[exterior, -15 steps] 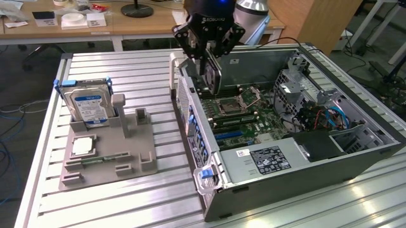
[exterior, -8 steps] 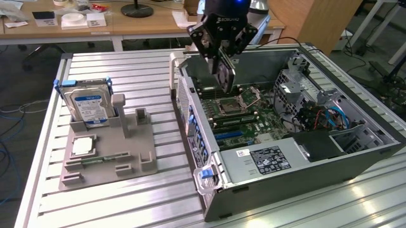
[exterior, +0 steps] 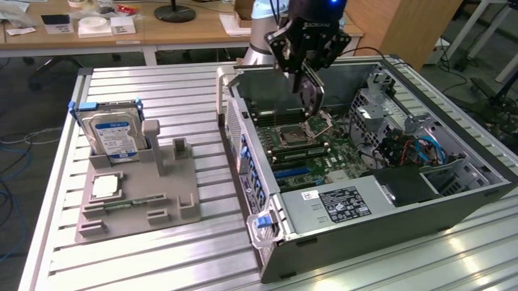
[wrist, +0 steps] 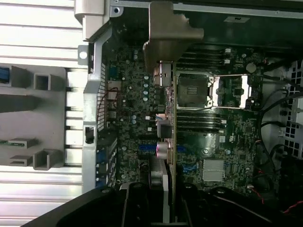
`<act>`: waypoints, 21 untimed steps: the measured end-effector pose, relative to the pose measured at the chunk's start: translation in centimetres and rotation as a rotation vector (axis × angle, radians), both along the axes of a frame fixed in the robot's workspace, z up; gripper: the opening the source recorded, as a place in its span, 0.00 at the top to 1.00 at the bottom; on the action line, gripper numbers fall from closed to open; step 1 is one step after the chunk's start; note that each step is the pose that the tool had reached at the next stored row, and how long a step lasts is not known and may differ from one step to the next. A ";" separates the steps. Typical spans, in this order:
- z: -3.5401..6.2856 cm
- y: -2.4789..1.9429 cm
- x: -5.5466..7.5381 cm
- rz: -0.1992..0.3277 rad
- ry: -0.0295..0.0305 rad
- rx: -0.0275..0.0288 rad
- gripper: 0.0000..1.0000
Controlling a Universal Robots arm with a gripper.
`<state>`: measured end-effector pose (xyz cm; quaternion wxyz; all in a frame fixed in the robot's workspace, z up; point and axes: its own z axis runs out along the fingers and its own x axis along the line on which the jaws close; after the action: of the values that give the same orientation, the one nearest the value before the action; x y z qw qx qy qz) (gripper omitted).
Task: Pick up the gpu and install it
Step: 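Pick up the gpu and move the gpu toward the slot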
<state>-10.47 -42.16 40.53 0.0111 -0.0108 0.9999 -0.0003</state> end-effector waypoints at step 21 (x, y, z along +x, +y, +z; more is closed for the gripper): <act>-0.07 0.00 7.4 -0.008 0.0000 -0.0001 0.72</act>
<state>-3.10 -42.17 40.47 0.0111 -0.0070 0.9999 -0.0004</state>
